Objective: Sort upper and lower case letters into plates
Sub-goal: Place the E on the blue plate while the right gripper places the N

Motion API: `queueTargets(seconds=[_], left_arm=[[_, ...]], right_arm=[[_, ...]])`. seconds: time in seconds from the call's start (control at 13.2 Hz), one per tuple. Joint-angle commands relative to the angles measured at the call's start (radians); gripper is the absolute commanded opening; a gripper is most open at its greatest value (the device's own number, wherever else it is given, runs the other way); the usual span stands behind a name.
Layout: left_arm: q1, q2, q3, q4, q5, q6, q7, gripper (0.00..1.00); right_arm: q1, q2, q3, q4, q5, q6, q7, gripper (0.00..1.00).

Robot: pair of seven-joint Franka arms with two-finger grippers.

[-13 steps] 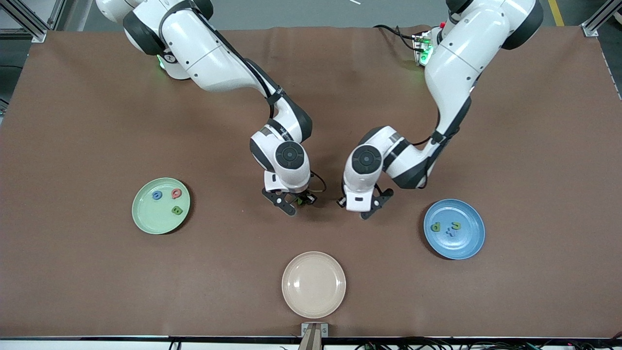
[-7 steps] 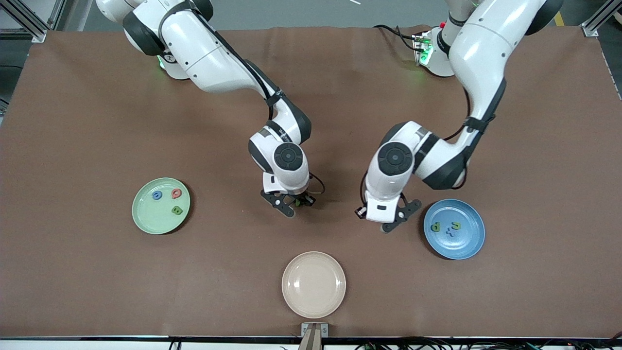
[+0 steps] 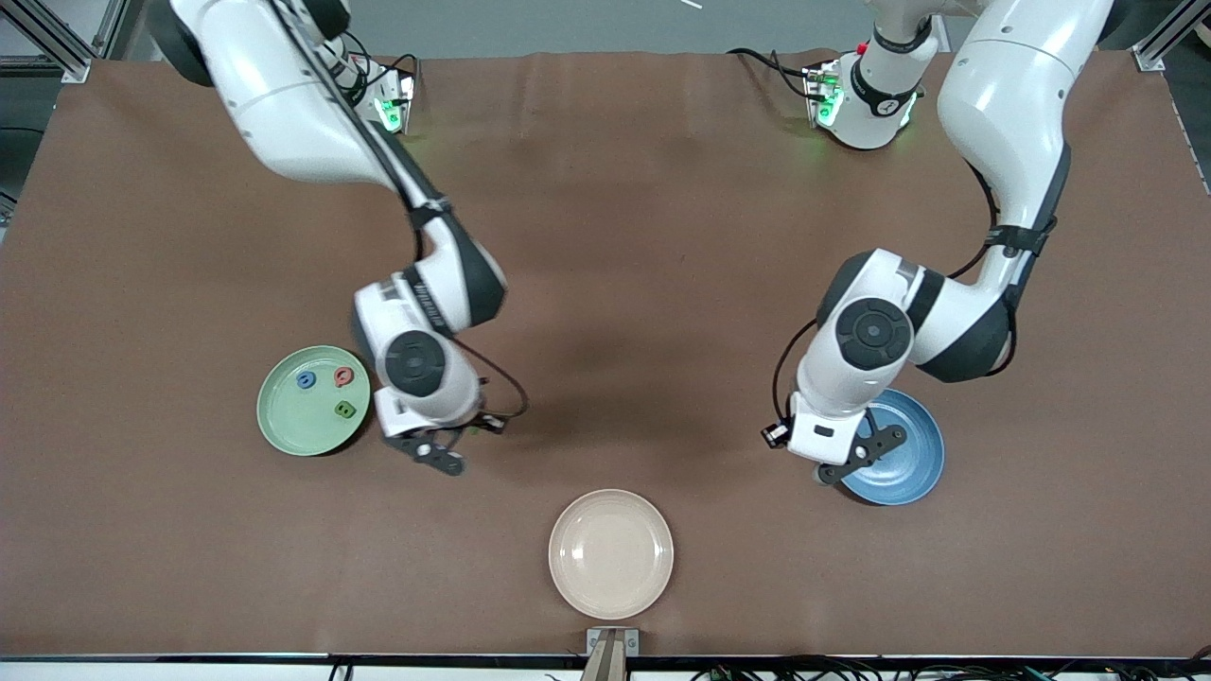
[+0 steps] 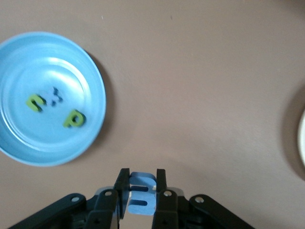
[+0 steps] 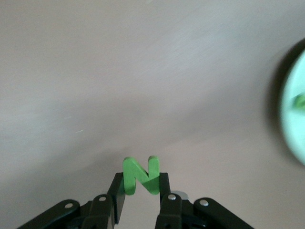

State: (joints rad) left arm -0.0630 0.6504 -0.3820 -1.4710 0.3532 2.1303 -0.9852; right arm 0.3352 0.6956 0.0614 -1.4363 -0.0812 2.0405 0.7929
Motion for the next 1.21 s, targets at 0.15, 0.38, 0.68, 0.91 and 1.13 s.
queueTargets(seconds=[0.15,0.38,0.68,0.91,1.13], left_arm=[[0.094,-0.035,-0.003,-0.006,0.016,-0.015,0.202,0.0],[0.138,-0.037,-0.005,-0.009,0.016,-0.015,0.281,0.0],[0.196,-0.023,-0.003,-0.029,0.018,-0.015,0.417,0.0],[0.236,-0.012,-0.003,-0.046,0.018,-0.015,0.523,0.0],[0.258,-0.009,-0.003,-0.039,0.007,-0.013,0.608,0.0]], right_arm=[[-0.215,-0.199,0.021,-0.373,0.008,0.17,-0.376,0.0],[-0.316,-0.196,0.023,-0.438,0.008,0.262,-0.545,0.0],[-0.372,-0.183,0.021,-0.489,0.006,0.368,-0.639,0.0],[-0.398,-0.165,0.023,-0.496,0.008,0.388,-0.682,0.01],[-0.403,-0.165,0.021,-0.507,0.008,0.388,-0.682,0.02]])
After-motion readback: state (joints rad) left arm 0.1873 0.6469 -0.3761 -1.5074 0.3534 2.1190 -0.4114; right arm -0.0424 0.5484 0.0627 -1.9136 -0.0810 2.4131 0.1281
